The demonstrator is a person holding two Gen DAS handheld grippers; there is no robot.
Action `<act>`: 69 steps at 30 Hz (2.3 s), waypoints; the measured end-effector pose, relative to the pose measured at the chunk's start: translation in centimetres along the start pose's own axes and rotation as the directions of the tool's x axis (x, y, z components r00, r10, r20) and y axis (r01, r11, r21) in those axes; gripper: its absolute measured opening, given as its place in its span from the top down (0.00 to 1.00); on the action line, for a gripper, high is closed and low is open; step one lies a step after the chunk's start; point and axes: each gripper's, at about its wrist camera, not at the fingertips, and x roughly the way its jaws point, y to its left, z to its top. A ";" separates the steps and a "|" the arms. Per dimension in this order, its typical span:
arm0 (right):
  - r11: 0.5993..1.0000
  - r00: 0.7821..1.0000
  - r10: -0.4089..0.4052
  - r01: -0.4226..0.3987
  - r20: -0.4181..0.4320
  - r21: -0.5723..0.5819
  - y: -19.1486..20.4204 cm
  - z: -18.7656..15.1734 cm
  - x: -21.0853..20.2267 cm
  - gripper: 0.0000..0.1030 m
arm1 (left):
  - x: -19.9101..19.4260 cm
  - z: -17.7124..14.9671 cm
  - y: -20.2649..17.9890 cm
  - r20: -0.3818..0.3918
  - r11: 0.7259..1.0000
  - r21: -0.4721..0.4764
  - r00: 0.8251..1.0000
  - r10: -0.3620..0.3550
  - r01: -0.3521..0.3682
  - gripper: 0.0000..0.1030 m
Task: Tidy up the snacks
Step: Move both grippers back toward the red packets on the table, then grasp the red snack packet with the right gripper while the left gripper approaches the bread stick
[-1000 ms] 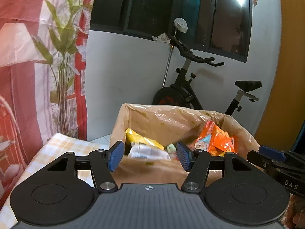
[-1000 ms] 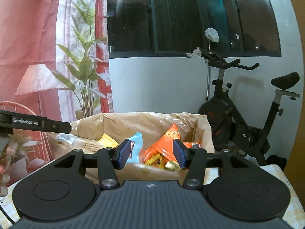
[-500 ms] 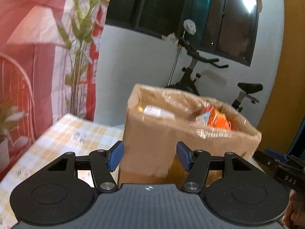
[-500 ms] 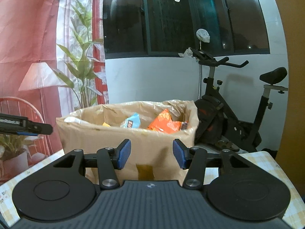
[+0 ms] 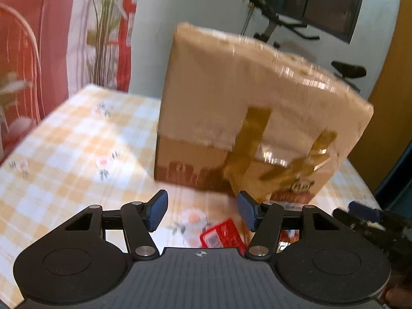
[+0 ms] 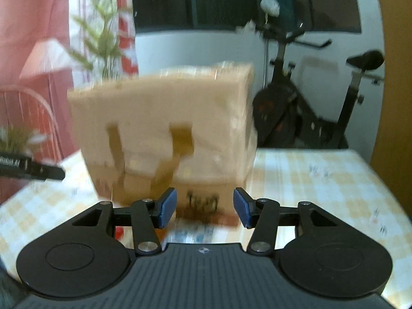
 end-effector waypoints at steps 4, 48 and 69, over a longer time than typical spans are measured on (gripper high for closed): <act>0.999 0.994 0.036 -0.037 -0.107 -0.011 0.4 -2.0 1.3 0.49 | 1.1 -1.2 0.5 -0.054 1.000 -0.007 0.998 0.017 -0.017 0.41; 0.978 0.960 0.119 -0.158 -0.252 -0.138 2.0 -5.9 5.2 0.46 | 1.9 -2.0 0.8 -0.123 0.999 -0.012 0.992 0.037 -0.039 0.43; 0.993 0.973 0.119 -0.119 -0.199 0.009 -0.5 -6.0 4.7 0.47 | 4.0 -2.0 -3.6 -0.165 0.989 0.131 0.985 -0.045 0.067 0.43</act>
